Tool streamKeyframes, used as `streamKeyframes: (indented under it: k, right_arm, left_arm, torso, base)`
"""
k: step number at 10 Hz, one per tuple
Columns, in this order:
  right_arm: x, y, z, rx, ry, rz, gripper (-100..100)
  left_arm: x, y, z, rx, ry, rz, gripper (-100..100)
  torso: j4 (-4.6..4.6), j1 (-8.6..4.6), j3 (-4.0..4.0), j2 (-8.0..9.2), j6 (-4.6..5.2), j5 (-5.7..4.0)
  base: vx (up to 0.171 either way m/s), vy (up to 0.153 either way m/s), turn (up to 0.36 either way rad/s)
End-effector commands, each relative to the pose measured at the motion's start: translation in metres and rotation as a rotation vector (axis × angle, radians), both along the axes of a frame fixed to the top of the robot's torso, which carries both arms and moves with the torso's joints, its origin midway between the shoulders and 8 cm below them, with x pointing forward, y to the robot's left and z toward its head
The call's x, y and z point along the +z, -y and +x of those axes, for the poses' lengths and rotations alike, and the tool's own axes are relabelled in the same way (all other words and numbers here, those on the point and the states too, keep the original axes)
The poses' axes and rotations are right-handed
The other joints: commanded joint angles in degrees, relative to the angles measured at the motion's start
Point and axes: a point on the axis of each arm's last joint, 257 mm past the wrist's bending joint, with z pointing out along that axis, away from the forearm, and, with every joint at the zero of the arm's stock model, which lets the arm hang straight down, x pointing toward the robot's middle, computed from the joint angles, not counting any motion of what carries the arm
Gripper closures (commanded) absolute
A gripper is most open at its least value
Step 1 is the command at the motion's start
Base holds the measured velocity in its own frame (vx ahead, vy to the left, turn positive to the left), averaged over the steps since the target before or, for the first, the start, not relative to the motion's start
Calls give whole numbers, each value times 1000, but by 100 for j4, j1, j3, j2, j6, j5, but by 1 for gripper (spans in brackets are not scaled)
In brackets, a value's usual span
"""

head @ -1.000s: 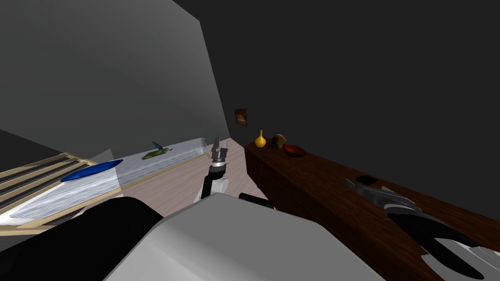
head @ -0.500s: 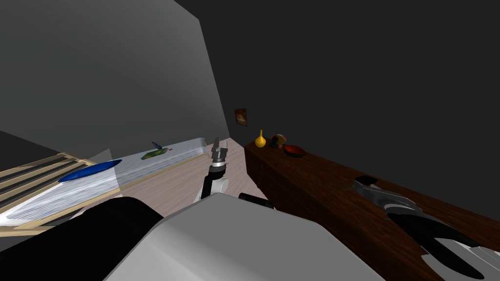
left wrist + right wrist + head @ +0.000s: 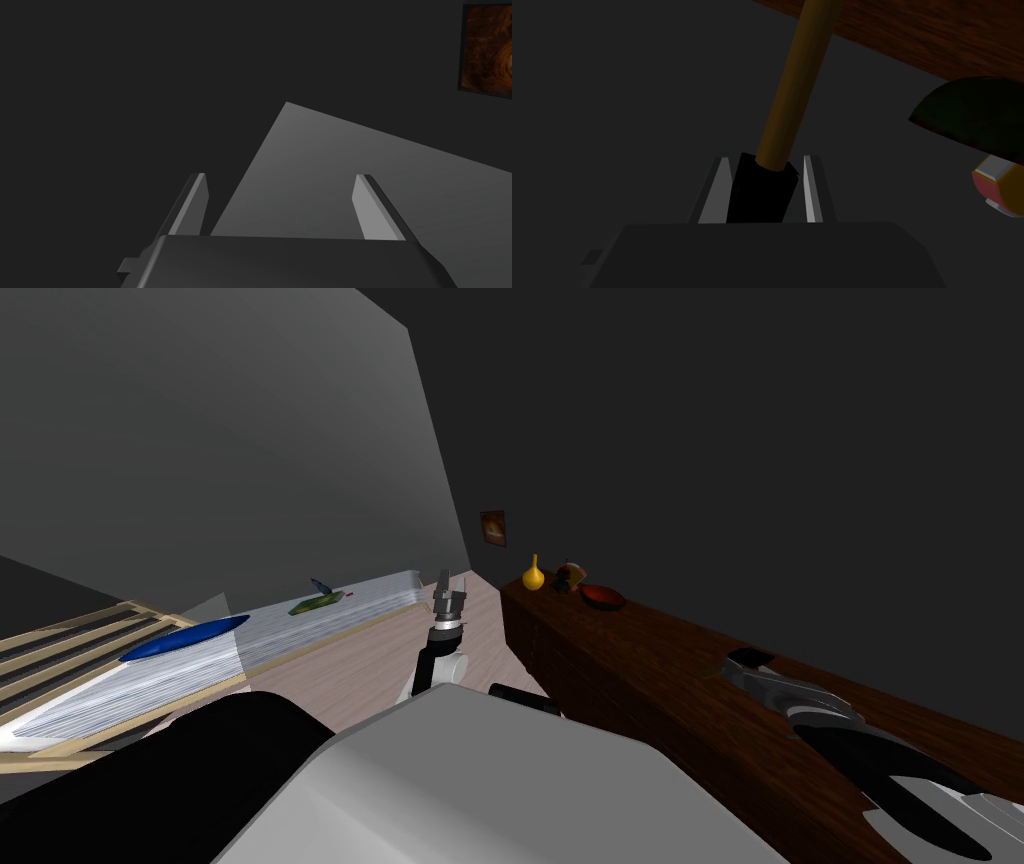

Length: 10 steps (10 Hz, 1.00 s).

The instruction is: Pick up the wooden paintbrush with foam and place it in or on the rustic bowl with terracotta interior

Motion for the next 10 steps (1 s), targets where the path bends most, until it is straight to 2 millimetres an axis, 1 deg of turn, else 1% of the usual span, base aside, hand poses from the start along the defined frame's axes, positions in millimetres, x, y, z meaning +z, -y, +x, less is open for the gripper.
streamKeyframes:
  k: [1, 3, 5, 10]
  right_arm:
    - [2, 8, -6, -19, -14, 3, 100]
    - [5, 21, -18, -52, -45, 7, 100]
    - [6, 28, -25, -70, -64, 9, 100]
    - [11, 44, -40, -117, -114, 8, 100]
  left_arm:
    - [0, 0, 0, 0, 0, 0, 0]
    - [0, 0, 0, 0, 0, 0, 0]
    - [0, 0, 0, 0, 0, 0, 0]
    - [0, 0, 0, 0, 0, 0, 0]
  torso:
    - [0, 0, 0, 0, 0, 0]
    - [0, 31, 8, 17, 10, 4]
    - [-3, 35, 16, 35, 25, -5]
    - [-2, 18, 13, 29, 22, -7]
  base:
    - [-9, 41, 6]
    - [-37, 105, -33]
    - [-42, 98, -46]
    - [-28, 65, -25]
